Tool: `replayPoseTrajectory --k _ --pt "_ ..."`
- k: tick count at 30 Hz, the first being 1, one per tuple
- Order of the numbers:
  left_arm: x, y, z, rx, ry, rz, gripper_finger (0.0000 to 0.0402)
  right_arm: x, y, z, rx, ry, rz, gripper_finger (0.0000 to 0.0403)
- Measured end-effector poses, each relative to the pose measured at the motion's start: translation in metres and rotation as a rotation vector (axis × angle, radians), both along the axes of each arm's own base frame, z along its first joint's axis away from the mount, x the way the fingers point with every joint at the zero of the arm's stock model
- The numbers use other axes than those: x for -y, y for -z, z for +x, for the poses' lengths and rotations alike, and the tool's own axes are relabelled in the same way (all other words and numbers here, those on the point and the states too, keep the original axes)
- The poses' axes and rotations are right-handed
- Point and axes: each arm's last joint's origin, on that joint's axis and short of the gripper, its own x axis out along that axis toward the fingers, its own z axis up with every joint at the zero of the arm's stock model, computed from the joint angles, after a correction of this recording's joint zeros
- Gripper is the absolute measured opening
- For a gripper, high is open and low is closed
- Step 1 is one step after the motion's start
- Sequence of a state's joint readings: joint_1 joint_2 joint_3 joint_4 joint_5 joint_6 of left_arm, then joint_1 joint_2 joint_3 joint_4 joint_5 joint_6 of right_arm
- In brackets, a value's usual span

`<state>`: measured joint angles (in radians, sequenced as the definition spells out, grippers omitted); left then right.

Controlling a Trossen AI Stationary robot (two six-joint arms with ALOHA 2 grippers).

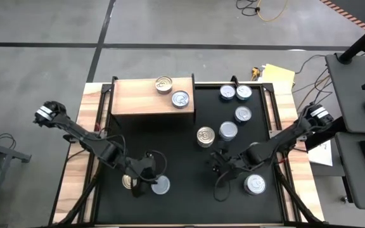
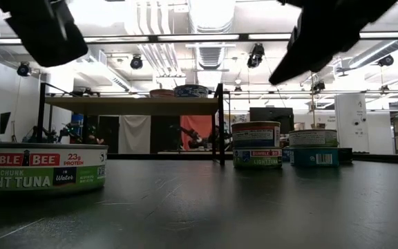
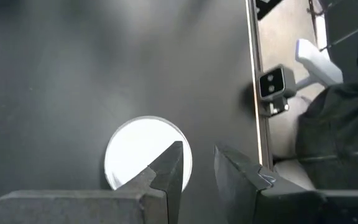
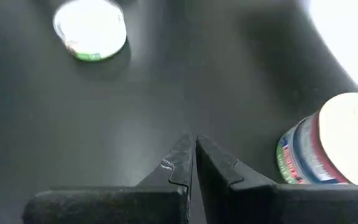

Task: Stack canned seafood by type on shelf
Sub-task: Put the green/white tuna can on the shelf

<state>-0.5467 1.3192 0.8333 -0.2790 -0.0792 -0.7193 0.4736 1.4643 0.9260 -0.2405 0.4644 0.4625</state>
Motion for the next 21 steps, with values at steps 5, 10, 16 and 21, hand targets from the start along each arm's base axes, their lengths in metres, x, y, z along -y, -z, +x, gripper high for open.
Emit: replayPoseTrajectory --k 5,10,16,21 --pt "0.009 0.014 -0.001 -0.066 0.033 0.046 0.0075 -0.005 0.018 0.014 -0.022 -0.002 -0.029 0.0013" --pt "0.016 0.032 0.001 -0.101 0.072 0.148 0.0074 -0.010 0.024 0.034 0.000 -0.046 -0.080 0.0013" --pt "0.021 0.053 0.005 -0.164 0.102 0.216 0.0035 -0.018 0.030 0.049 0.046 -0.103 -0.115 0.0013" --pt "0.022 0.063 0.007 -0.196 0.108 0.240 0.0005 -0.020 0.033 0.054 0.088 -0.126 -0.126 0.0013"
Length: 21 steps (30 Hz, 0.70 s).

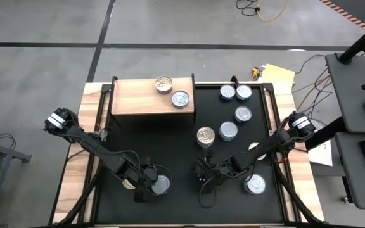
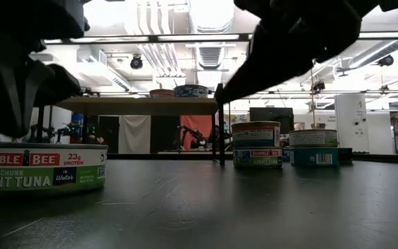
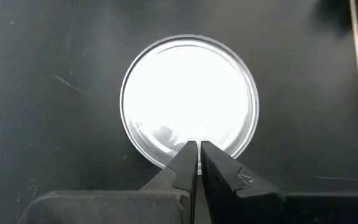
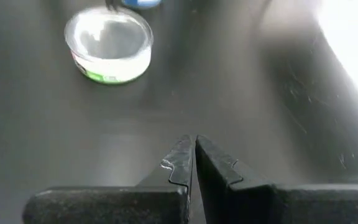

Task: Stack canned seafood by type on shelf
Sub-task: Put the green/white tuna can on the shelf

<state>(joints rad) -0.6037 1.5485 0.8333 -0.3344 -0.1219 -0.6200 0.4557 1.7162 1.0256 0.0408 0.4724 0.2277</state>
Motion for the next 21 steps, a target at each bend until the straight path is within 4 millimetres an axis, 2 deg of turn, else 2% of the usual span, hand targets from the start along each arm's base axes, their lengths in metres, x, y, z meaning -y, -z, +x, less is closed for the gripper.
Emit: replayPoseTrajectory --k 9,16,21 --pt "0.006 0.015 0.012 0.012 -0.017 0.079 0.0000 0.000 0.007 0.003 -0.003 0.002 -0.003 0.0013" --pt "0.011 0.013 0.029 0.098 0.021 0.271 0.0000 0.001 0.008 0.002 -0.009 0.008 0.004 0.0013" --pt "0.004 0.013 0.036 0.120 -0.018 0.333 0.0000 0.001 0.009 0.001 -0.025 0.028 0.046 0.0013"
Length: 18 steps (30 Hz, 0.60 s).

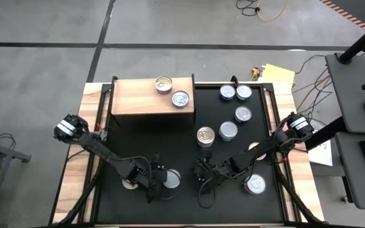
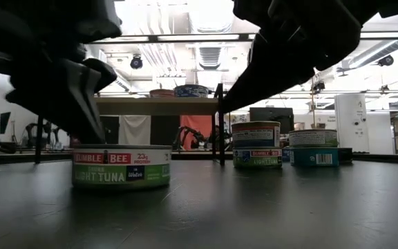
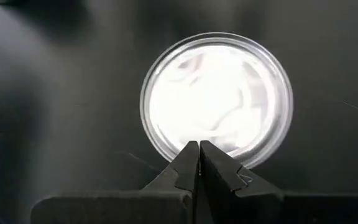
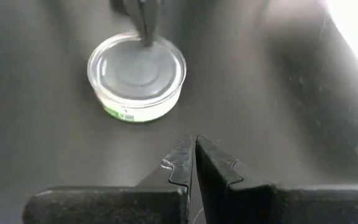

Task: Stack canned seafood by type on shelf
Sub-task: Put the green/white tuna can on the shelf

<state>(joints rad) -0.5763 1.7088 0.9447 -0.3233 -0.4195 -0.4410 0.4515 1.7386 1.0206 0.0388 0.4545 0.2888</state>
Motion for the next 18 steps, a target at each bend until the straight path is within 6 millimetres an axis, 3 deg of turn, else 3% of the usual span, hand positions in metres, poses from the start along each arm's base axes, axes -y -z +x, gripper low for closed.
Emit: replayPoseTrajectory --k 5,18 --pt "-0.0067 -0.0010 0.0033 0.037 -0.076 0.023 0.0000 0.0002 0.0011 -0.0009 -0.017 -0.001 0.018 0.0013" --pt "0.0026 -0.0029 -0.0054 -0.008 -0.043 -0.033 0.0000 0.0022 0.0006 0.0063 0.044 0.045 0.134 0.0013"
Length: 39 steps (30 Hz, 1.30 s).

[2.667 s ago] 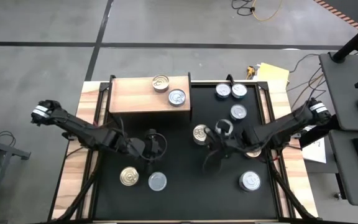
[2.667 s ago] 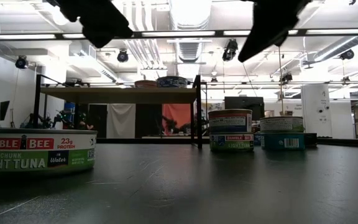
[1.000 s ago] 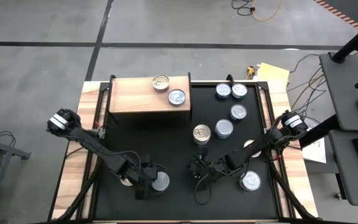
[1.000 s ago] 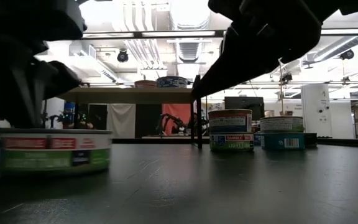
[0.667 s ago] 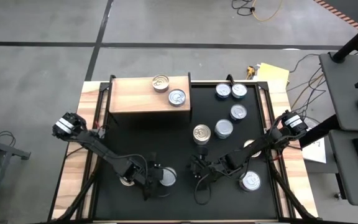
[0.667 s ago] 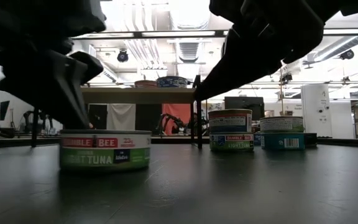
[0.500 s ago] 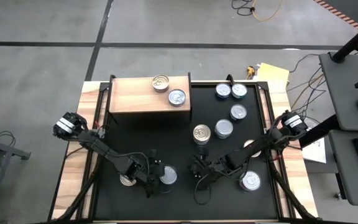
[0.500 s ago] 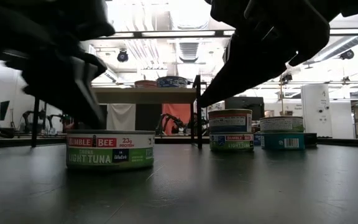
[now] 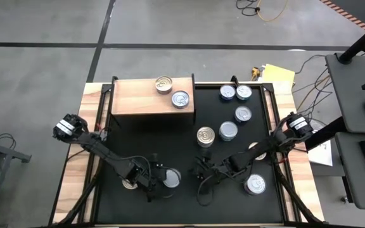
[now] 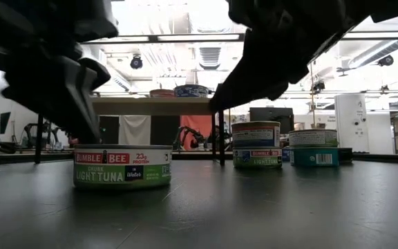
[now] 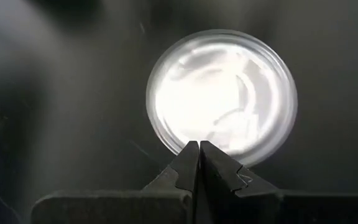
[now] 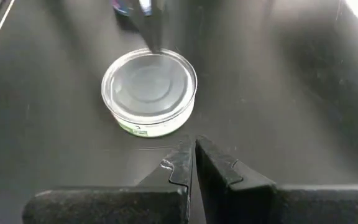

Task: Stack canned seafood by type on shelf
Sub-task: Put the green/white tuna can on the shelf

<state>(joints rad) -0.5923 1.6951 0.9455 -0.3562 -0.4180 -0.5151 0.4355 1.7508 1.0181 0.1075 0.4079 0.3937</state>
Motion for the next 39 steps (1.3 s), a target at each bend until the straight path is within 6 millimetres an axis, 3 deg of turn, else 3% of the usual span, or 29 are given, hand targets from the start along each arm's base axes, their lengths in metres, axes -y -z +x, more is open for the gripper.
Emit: replayPoseTrajectory --k 11,23,39 --pt "0.004 0.000 -0.007 -0.007 -0.065 -0.044 0.0000 0.008 0.022 0.019 0.048 0.090 0.265 0.0013" --pt "0.014 0.004 -0.015 0.030 -0.098 -0.015 0.0000 0.010 0.018 0.024 0.060 0.078 0.423 0.0020" --pt "0.029 0.006 -0.029 0.120 -0.118 0.030 0.0000 0.012 0.018 0.027 0.066 0.157 0.508 0.0205"
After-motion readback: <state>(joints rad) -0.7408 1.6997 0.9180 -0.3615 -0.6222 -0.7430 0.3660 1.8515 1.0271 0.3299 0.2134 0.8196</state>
